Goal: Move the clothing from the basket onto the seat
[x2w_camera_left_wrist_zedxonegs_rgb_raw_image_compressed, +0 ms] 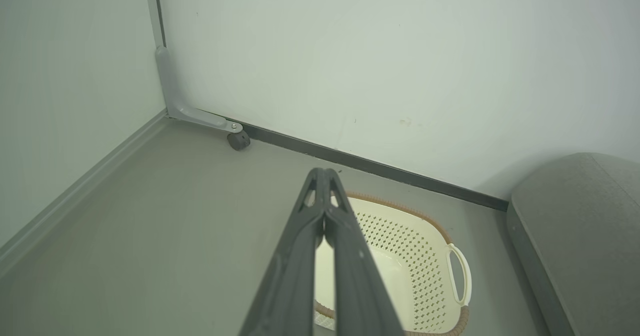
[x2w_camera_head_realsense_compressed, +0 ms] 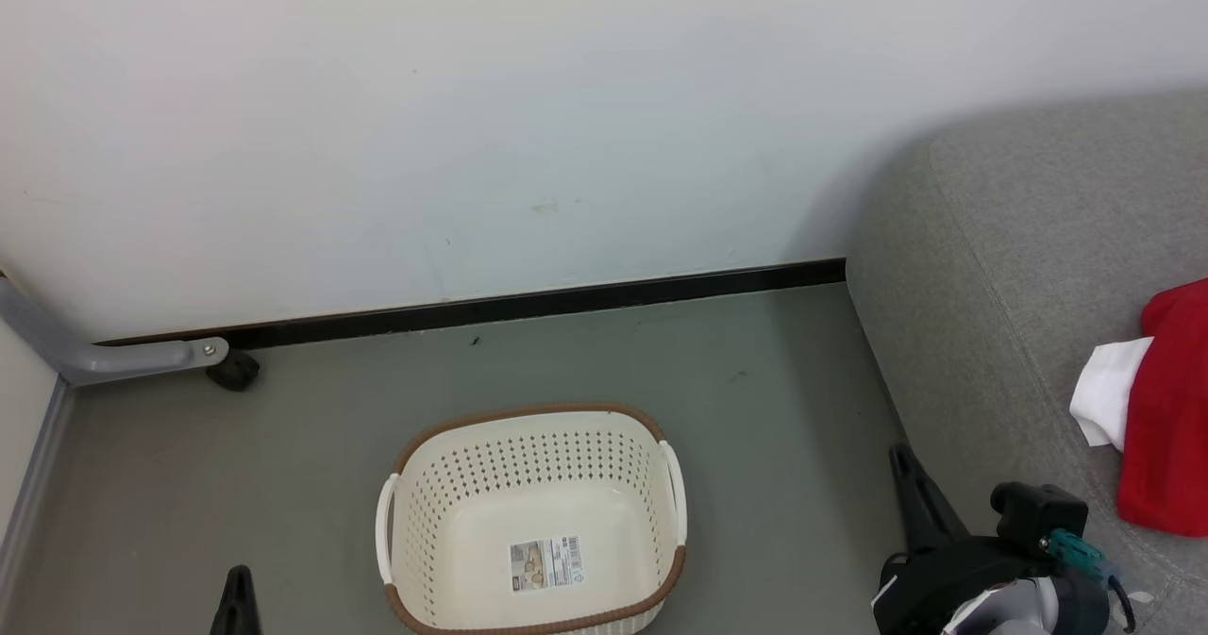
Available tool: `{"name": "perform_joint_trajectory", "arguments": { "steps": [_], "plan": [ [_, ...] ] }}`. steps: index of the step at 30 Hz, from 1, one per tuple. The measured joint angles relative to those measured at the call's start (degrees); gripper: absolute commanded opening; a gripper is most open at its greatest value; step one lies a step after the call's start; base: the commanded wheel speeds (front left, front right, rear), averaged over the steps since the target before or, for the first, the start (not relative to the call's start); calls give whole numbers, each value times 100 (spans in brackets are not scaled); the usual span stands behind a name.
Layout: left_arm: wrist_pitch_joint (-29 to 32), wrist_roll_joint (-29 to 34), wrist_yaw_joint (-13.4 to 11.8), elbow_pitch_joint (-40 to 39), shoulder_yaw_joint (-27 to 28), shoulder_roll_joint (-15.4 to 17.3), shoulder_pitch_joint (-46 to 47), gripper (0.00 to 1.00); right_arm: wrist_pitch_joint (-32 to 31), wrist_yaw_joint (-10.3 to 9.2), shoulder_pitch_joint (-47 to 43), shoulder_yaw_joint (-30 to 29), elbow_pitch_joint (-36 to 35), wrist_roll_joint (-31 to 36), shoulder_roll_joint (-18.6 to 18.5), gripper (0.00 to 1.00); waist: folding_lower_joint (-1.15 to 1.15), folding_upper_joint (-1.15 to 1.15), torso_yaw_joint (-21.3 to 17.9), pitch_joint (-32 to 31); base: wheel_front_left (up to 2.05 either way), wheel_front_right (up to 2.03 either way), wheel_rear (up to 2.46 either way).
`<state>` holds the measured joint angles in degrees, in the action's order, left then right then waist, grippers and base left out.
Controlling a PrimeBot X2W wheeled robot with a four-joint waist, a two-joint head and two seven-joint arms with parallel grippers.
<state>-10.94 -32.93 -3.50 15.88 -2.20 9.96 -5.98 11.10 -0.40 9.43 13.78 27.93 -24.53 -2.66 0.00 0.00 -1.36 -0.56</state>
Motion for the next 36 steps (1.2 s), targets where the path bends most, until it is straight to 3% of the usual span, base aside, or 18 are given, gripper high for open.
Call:
{"name": "perform_joint_trajectory", "arguments": {
  "steps": [36],
  "plan": [
    [742, -2419, 409, 53, 311, -294, 367, 0, -758, 297, -86, -907, -416, -2781, 9, 0, 0, 0, 56, 26, 0, 0, 0]
  ]
}}
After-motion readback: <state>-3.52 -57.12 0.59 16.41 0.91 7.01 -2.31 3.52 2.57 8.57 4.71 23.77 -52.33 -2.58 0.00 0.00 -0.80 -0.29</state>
